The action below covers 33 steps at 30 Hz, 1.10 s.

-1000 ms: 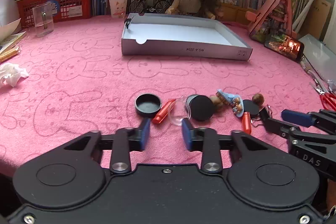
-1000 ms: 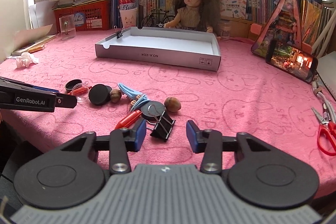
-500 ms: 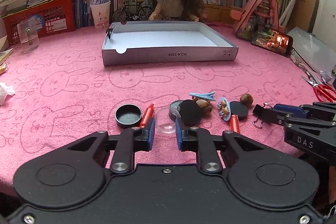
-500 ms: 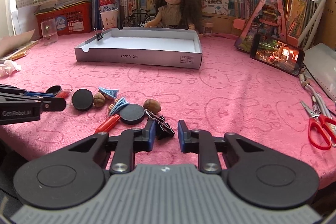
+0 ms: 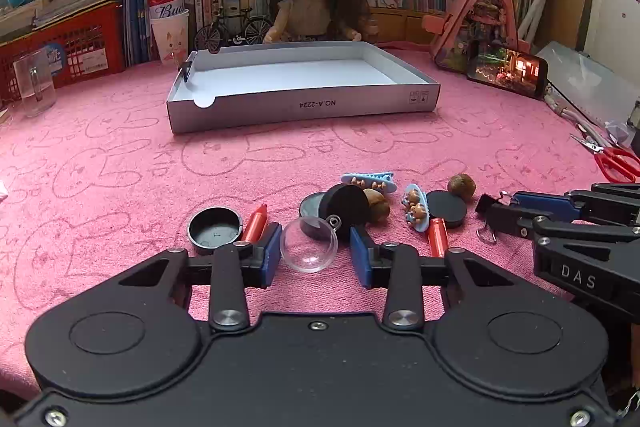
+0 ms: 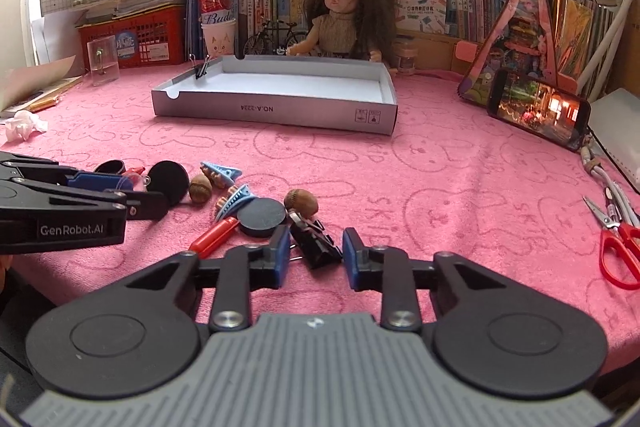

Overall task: Organize rigid objects
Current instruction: 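Close left tool on the clear dome while right tool grasps the black binder clip, then carry the dome in left tool into the white tray while right tool carries the clip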

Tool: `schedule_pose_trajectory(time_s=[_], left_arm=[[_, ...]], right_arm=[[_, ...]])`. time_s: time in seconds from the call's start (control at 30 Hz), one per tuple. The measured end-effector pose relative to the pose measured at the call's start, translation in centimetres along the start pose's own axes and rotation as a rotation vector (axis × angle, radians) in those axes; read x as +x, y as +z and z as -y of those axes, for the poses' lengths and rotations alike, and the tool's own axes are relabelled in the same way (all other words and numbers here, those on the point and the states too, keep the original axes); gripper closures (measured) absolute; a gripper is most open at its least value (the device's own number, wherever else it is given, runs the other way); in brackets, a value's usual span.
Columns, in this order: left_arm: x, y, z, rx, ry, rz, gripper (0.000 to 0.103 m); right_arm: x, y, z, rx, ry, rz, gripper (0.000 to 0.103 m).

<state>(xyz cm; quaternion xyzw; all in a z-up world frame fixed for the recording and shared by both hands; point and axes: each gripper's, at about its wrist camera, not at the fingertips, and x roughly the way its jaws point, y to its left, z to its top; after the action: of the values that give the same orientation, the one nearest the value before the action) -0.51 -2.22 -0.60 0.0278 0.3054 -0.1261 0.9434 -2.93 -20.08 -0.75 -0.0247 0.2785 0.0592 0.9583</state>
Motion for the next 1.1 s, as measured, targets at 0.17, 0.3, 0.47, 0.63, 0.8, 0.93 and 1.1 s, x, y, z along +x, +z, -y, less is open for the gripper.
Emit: schedule_pose_trajectory(time_s=[0.17, 0.3, 0.47, 0.63, 0.8, 0.93, 1.1], left_arm=[[-0.4, 0.2, -0.5, -0.03, 0.0, 0.006, 0.076], [-1.0, 0.8, -1.0, -0.051, -0.003, 0.025, 0.076], [-1.5, 1.7, -1.4, -0.059, -0.003, 0.045, 0.076], [-1.4, 2.2, -1.9, -0.077, 0.003, 0.046, 0.076], [-1.4, 2.2, -2.0, -0.075, 0.011, 0.044, 0.076], [-1.2, 2.1, -2.0, -0.077, 0.014, 0.037, 0.076], [-1.1, 2.0, -1.9, -0.076, 0.017, 0.033, 0.076]], right_arm=[[-0.3, -0.1, 0.1, 0.007, 0.004, 0.01, 0.079], [-0.4, 0.2, 0.0, 0.01, 0.001, 0.024, 0.089], [-0.4, 0.8, 0.1, 0.012, 0.003, 0.037, 0.091], [-0.1, 0.9, 0.3, 0.019, 0.02, 0.031, 0.083], [-0.2, 0.3, 0.2, -0.002, 0.063, 0.031, 0.05], [0.1, 0.0, 0.1, -0.008, 0.063, 0.039, 0.031], [1.2, -0.5, -0.2, -0.024, 0.041, 0.028, 0.03]])
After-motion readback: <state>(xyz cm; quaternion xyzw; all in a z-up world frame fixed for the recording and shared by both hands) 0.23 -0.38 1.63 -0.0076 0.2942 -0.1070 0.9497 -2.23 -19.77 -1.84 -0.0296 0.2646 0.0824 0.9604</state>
